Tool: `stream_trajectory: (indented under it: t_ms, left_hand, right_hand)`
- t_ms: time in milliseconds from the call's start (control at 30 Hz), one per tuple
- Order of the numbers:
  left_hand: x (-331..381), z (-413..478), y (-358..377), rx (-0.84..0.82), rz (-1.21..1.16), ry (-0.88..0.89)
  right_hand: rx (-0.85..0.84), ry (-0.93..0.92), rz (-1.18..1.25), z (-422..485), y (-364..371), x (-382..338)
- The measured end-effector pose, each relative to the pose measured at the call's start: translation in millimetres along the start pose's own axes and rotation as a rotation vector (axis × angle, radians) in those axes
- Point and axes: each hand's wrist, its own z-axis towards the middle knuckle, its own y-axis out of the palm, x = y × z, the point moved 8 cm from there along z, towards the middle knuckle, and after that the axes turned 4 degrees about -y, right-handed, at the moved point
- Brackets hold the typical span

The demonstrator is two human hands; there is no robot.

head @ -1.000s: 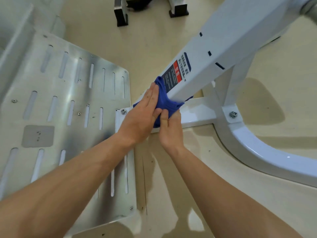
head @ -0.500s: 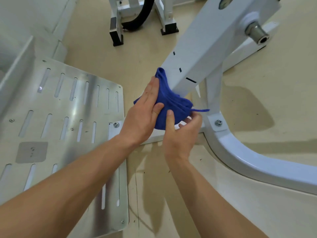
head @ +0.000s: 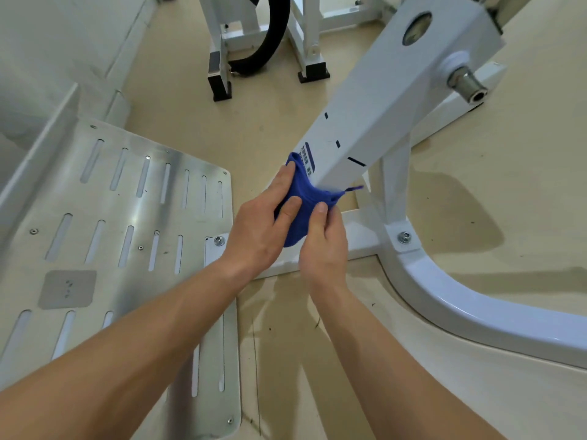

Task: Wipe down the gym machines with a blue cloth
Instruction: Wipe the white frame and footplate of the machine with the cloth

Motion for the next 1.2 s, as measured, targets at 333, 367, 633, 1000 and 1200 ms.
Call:
stream_trajectory:
  t_ms: [333, 367, 633, 1000, 1200]
  left_hand:
    - [72, 35, 12, 0.005, -0.032, 0.201]
    - [72, 36, 13, -0.001, -0.019, 0.218]
    - [20, 10, 18, -0.054, 0.102, 0.131]
    - [101, 41, 16, -0.027, 0.045, 0.176]
    - [146, 60, 16, 0.01, 0.001, 0.257]
  right_hand:
    - [0.266, -0.203, -0.149, 35, -48, -59]
    - [0.288, -0.198, -0.173, 36, -49, -59]
    - [-0.027, 0.016, -0.126, 21, -15, -1]
    - [0.177, -0.275, -0.321, 32, -73, -93]
    - [0.387, -0.382, -0.279, 39, -108, -135]
